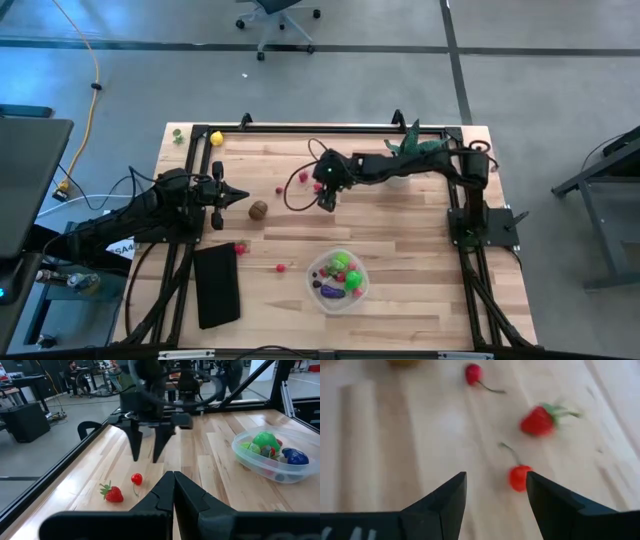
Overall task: Pick and placing Produce into tupperware
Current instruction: Put the red cherry into the transparent container
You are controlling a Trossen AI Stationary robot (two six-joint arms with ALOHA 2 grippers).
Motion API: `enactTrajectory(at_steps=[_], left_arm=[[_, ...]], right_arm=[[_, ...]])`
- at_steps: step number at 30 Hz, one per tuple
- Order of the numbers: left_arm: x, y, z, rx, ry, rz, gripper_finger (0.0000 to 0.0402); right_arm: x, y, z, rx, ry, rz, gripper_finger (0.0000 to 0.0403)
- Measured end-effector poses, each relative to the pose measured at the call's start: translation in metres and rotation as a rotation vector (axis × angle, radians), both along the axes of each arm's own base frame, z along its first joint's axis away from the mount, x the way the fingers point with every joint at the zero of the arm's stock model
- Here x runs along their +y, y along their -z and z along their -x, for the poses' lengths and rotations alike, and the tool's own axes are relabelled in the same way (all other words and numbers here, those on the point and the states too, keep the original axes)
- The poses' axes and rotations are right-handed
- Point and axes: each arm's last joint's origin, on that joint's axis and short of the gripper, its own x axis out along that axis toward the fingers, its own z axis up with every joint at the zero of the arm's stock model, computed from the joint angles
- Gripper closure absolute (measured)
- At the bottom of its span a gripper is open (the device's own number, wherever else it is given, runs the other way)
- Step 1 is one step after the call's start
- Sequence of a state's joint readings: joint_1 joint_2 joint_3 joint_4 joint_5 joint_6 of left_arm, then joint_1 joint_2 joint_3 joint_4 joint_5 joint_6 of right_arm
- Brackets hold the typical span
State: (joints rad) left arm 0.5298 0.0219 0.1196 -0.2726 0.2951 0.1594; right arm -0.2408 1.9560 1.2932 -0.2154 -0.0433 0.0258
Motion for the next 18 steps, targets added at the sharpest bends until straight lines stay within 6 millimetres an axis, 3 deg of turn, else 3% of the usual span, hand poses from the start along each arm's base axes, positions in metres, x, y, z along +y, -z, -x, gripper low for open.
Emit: enactTrajectory(at_steps=[18], left_arm=[[0.000, 0.000, 0.000, 0.000, -0.001, 0.000, 0.0401]], right_arm=[[-0.021, 0.024, 0.002, 0.050, 0.011, 0.030, 0.0206]])
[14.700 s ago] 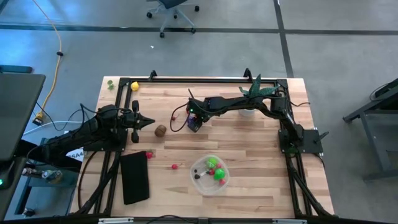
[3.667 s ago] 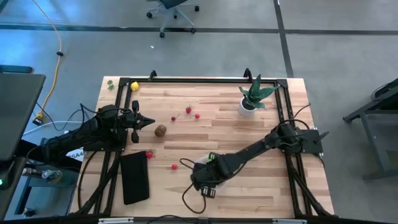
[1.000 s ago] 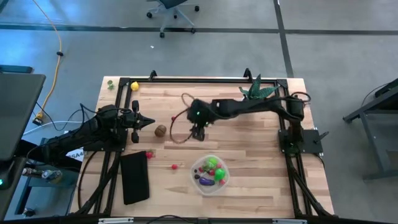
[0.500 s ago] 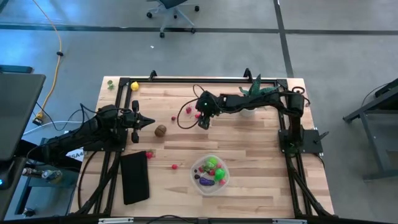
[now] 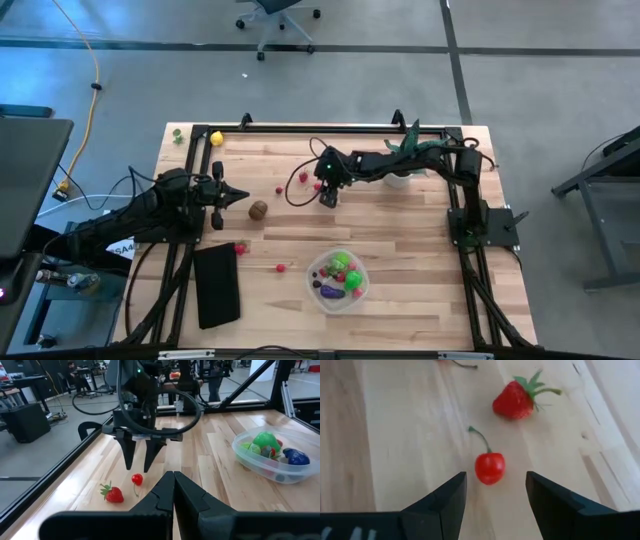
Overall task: Pick and placing Produce into tupperware
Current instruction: Put the red cherry into the transparent container
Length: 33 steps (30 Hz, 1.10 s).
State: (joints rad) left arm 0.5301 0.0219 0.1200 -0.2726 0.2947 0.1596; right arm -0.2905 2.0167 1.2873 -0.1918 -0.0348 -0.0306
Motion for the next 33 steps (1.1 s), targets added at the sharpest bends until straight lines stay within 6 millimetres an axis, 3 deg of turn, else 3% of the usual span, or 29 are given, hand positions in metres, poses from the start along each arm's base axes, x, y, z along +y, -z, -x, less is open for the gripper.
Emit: enactTrajectory(at_steps=[21, 33], left_arm=[[0.000, 0.000, 0.000, 0.000, 0.000, 0.000, 0.0401], [0.000, 0.000, 0.000, 0.000, 0.000, 0.000, 0.0401]], right_arm=[[-0.001, 0.012, -0.009, 0.000, -0.022, -0.004, 0.0206], [0.003, 0.019, -0.012, -0.002, -0.044, -0.023, 0.0253]])
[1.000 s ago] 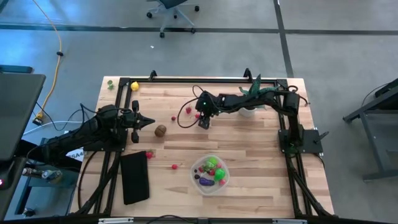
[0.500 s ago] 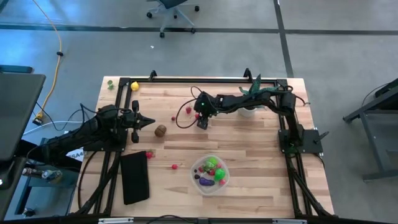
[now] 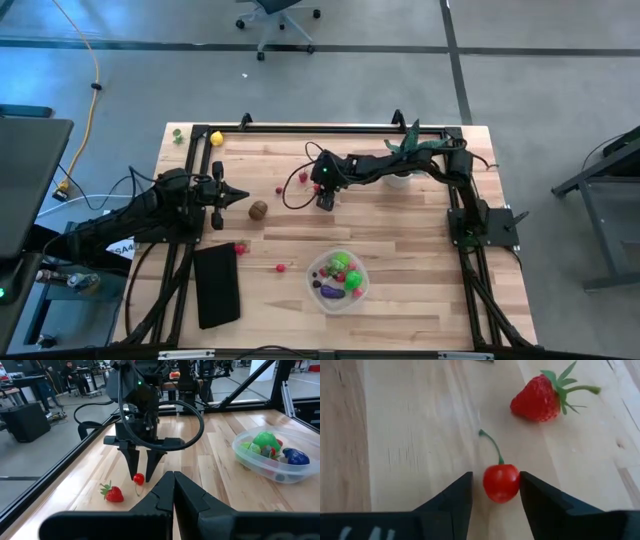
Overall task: Pick and placing Produce into tupperware
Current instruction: Put the red cherry into the transparent container
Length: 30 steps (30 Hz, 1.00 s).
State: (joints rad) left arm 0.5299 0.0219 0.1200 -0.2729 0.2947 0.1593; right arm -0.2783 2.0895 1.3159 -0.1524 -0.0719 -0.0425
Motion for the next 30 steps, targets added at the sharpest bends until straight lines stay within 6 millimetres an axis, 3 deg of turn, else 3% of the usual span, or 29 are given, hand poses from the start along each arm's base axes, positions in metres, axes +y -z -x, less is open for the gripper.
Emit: enactTrajectory(at_steps=[30], left_arm=[[0.0000, 0.0000, 0.0000, 0.000, 0.000, 0.000, 0.0401]], right_arm=[[0.0002, -0.0002, -0.0003, -0.002, -0.001, 0.001, 0.0312]])
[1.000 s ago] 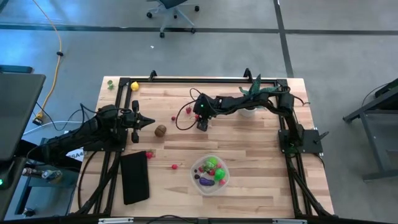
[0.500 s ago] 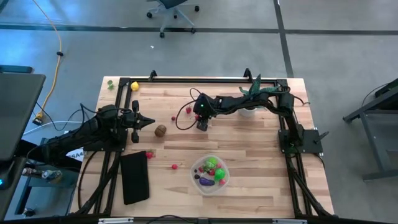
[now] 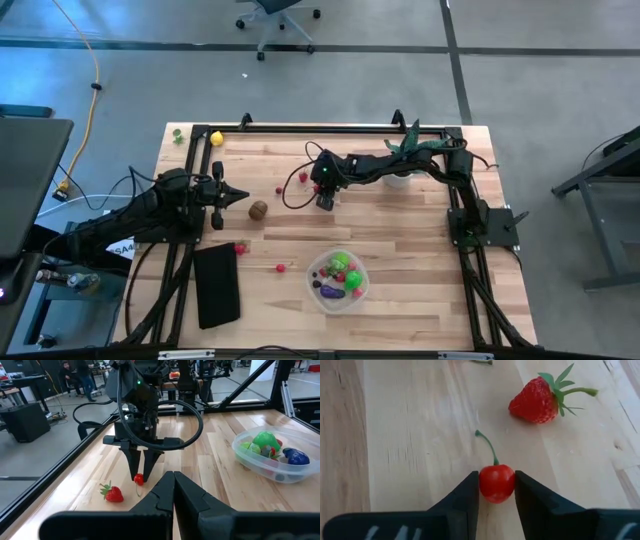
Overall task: Pick and placing Produce into tupperware
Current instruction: Put the red cherry into the transparent container
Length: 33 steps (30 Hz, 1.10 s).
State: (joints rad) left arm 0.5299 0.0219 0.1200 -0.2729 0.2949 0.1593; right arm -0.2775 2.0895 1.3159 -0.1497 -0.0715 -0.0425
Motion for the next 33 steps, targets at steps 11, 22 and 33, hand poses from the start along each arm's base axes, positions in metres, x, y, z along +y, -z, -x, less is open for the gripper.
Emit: enactTrajectory(at_steps=[11, 22, 33], left_arm=[[0.000, 0.000, 0.000, 0.000, 0.000, 0.000, 0.0401], [0.000, 0.000, 0.000, 0.000, 0.000, 0.000, 0.0401], [0.000, 0.000, 0.000, 0.000, 0.000, 0.000, 0.0401]], right_arm=[[0.032, -0.048, -0.002, -0.084, -0.058, 0.027, 0.0313], [0.144, -0.157, 0.037, -0.279, -0.123, 0.005, 0.0313], [0.243, -0.134, 0.067, -0.091, -0.020, -0.171, 0.0313]])
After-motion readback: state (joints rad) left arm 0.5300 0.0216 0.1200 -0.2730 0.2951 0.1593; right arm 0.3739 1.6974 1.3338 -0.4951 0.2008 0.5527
